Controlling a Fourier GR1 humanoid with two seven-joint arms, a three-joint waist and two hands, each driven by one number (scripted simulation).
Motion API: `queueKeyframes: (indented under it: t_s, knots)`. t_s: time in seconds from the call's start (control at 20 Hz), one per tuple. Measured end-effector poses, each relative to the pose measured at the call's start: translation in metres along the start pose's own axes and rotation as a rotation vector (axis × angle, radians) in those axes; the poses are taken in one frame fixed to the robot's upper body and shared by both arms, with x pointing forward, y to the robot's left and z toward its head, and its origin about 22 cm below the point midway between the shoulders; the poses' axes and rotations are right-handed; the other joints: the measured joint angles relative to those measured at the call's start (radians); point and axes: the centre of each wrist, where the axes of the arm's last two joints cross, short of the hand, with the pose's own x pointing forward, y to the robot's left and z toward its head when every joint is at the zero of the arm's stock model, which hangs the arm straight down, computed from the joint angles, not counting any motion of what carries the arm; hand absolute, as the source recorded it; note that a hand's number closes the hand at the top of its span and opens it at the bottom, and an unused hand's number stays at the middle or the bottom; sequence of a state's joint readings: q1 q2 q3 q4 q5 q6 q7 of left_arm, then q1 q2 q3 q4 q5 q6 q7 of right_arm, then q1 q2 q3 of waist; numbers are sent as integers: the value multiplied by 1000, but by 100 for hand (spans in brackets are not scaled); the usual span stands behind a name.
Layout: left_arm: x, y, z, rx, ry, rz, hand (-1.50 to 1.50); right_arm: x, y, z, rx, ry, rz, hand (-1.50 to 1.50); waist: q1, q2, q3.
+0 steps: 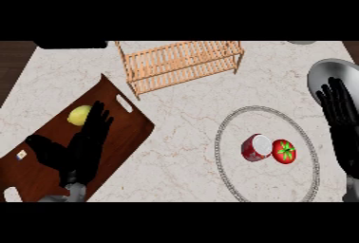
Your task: Pick the tomato from the placemat and place it in the tiered shelf
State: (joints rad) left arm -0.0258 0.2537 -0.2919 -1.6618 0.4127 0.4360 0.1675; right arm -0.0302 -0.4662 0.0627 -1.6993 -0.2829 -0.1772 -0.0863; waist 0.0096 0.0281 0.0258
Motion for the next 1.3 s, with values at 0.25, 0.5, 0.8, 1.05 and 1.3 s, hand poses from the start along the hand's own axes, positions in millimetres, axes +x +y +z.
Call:
queueKeyframes:
  t_s: [0.25,0.5,0.8,1.05,1.3]
  knots:
    - [24,20,-13,36,-123,-135,0,-1,14,-16,230,-7,-67,150,15,-16,-17]
    - [36,30,-19,54,-226,-238,0,-20,10,-36,258,66,-133,-150,20,-19,-22]
    - [47,43,-24,77,-252,-279,0,-23,-35,-50,444,5,-260,-150,3,-23,-24]
    - [48,46,-21,81,-253,-283,0,16,-69,-63,679,-6,-42,-150,-4,-29,-25]
    - [47,46,-20,88,-252,-285,0,66,-68,-71,850,-4,269,-150,-9,-33,-27]
